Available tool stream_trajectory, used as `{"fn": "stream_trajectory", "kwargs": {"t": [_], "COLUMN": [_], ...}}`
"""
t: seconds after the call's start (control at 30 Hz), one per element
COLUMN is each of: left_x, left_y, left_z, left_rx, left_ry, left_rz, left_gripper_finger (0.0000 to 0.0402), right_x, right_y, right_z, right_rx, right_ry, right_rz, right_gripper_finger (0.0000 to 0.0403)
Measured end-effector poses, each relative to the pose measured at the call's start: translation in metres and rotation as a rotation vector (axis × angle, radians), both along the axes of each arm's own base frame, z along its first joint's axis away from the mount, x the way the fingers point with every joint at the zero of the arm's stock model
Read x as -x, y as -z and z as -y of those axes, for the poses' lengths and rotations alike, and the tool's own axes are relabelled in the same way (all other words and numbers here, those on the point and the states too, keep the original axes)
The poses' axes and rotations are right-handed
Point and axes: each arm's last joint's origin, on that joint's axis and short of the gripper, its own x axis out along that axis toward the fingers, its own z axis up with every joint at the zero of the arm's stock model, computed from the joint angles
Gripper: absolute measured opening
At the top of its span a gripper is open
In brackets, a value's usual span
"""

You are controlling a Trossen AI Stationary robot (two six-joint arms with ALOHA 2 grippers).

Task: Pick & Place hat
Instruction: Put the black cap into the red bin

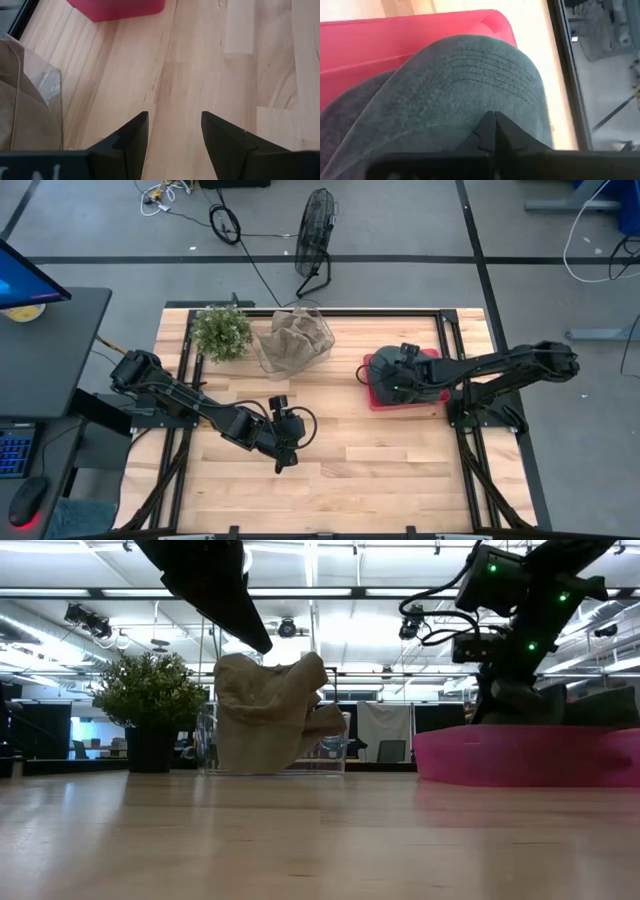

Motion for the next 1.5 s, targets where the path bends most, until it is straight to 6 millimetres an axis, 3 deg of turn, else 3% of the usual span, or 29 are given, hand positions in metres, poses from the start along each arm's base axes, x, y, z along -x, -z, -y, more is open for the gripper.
{"fn": "stream_trajectory", "kwargs": {"t": [0.2,0.4,0.53,0.73,1.13,1.27,1.5], "left_x": [0.0,0.0,0.0,0.0,0.0,0.0,0.0], "left_y": [0.0,0.0,0.0,0.0,0.0,0.0,0.0], "left_z": [0.0,0.0,0.0,0.0,0.0,0.0,0.0], "left_rx": [0.001,0.007,0.034,0.036,0.035,0.035,0.033], "left_ry": [-0.001,-0.006,-0.034,-0.036,-0.037,-0.037,-0.036], "left_rz": [0.001,0.006,0.019,0.019,0.019,0.019,0.016], "left_gripper_finger": [0.0188,0.0188,0.0188,0.0188,0.0188,0.0188,0.0188], "right_x": [-0.006,-0.011,-0.011,-0.011,-0.012,-0.01,0.0], "right_y": [-0.03,-0.075,-0.089,-0.086,-0.08,-0.069,-0.042], "right_z": [-0.005,-0.004,-0.002,-0.001,-0.002,-0.002,-0.002], "right_rx": [-0.12,-0.184,-0.231,-0.377,-0.45,-0.45,-0.455], "right_ry": [-0.065,0.143,0.275,0.392,0.595,0.633,0.844], "right_rz": [0.008,0.132,0.202,0.236,0.3,0.285,0.327], "right_gripper_finger": [0.0,0.0011,0.0025,0.0059,0.0138,0.0165,0.0199]}}
